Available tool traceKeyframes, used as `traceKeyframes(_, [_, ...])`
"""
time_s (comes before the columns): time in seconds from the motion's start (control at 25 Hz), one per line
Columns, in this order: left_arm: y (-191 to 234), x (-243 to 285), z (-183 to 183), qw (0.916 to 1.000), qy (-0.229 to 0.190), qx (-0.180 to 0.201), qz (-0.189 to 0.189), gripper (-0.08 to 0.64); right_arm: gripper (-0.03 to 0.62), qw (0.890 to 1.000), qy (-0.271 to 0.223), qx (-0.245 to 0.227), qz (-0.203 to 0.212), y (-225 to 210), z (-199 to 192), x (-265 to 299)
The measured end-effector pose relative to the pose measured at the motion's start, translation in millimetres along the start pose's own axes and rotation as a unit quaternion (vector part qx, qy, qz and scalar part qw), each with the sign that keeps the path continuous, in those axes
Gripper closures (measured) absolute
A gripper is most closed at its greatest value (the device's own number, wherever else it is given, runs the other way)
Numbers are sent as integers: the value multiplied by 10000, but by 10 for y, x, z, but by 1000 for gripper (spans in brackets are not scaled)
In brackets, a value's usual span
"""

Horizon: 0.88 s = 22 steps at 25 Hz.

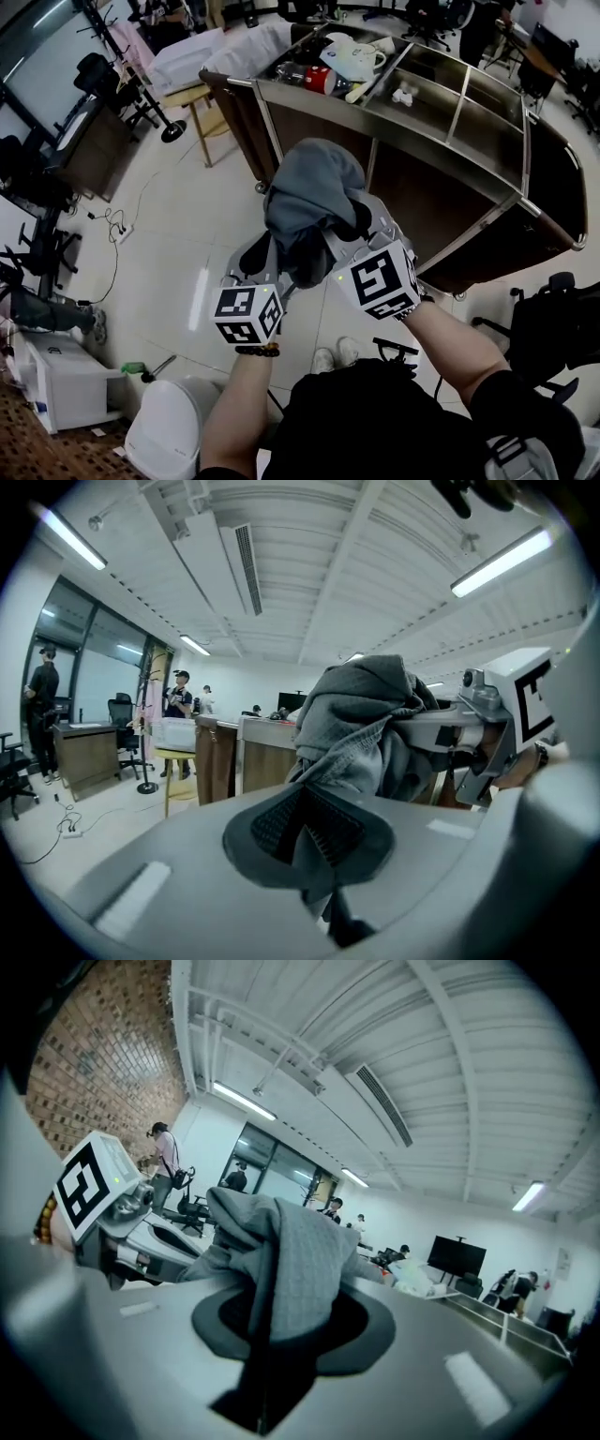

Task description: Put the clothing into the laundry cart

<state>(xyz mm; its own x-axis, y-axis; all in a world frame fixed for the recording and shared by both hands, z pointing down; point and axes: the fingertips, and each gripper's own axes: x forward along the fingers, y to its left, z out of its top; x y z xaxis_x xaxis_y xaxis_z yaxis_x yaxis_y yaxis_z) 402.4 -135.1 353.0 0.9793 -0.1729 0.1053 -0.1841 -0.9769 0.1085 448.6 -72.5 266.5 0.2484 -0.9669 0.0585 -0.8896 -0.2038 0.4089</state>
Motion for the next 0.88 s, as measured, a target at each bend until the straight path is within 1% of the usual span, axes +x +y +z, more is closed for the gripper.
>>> traceKeyframes(0.2, [-292,93,93,9980,-3,85,-630,558,474,9978,200,25,-626,-161,33,-323])
traceKeyframes(0.4, [-542,150,147,9925,16,186,-1205,558,474,9922,380,77,-1185,-271,42,-593])
traceKeyframes(0.56, [-757,173,212,9866,-8,242,-1613,557,474,9853,537,104,-1621,-368,37,-854])
traceKeyframes(0.88, [-1291,225,287,9722,-100,264,-2323,558,474,9670,833,82,-2407,-546,-57,-1478])
